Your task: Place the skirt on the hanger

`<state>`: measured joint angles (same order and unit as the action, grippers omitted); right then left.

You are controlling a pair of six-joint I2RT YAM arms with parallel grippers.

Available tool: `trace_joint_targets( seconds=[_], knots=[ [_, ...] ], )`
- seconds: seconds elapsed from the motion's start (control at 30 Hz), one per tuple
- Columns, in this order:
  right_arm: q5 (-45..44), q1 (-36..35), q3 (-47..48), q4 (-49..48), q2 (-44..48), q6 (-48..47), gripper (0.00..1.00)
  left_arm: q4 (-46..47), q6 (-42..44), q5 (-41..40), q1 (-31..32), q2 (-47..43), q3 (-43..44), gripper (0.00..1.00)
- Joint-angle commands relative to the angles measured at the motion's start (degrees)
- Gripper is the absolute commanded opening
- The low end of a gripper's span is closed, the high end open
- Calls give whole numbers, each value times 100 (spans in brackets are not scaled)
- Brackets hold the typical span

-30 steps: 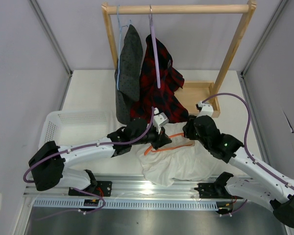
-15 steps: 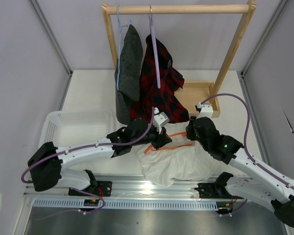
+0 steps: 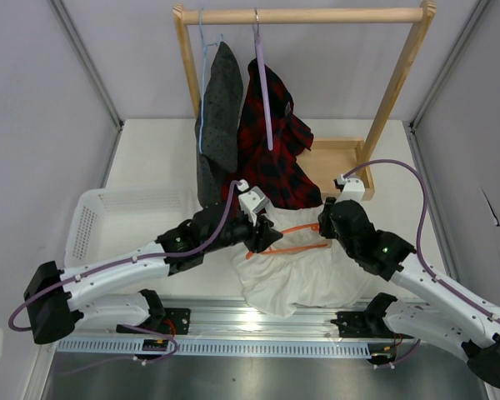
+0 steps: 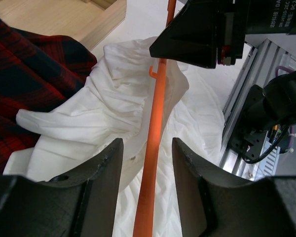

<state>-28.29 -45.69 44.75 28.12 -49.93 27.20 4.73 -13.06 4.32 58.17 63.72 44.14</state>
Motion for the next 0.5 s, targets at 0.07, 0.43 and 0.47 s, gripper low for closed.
trace_joint_targets(
  seconds=[0.07, 0.43, 0.47],
  knots=[
    [-185, -45, -116, 88, 80, 154, 0, -428, 23, -256, 28, -580, -265, 46],
    [-308, -54, -248, 221, 273, 259, 0, -1168, -469, -1169, 28, -924, -679, 31],
    [-300, -54, -256, 229, 300, 268, 0, -1159, -565, -1187, 28, -862, -713, 31]
  ],
)
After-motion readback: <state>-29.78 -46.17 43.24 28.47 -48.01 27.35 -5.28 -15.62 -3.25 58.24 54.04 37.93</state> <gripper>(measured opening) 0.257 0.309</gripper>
